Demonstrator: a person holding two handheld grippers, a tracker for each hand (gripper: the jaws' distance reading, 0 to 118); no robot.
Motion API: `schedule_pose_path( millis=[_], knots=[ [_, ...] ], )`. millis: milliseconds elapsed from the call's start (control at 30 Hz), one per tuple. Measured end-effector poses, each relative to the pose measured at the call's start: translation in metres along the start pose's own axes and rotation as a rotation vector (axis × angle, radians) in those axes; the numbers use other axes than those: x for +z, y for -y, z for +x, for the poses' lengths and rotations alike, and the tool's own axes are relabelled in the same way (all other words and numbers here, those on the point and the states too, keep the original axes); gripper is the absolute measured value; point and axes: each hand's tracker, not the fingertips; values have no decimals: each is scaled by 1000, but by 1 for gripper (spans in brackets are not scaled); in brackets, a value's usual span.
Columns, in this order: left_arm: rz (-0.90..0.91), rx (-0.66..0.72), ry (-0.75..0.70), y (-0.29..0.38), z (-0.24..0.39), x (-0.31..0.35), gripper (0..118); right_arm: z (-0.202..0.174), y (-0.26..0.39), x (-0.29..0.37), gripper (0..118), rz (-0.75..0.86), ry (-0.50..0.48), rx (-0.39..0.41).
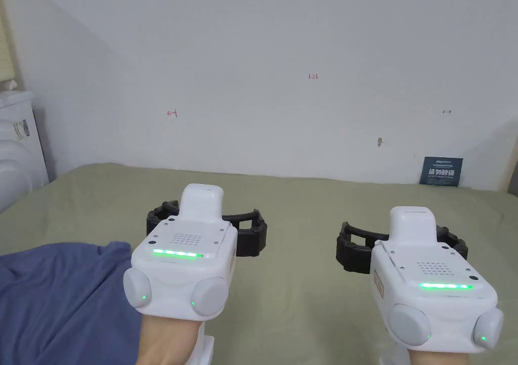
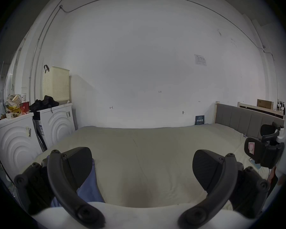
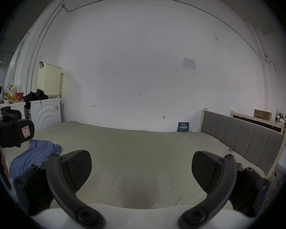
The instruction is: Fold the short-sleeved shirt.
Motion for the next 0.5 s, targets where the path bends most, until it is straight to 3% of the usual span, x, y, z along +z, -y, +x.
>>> schedule_pose_path(
  millis=[500],
  knots=[
    [-6, 1, 0, 3, -2, -1, 118, -1, 2, -1, 118, -10, -8, 0]
  ],
)
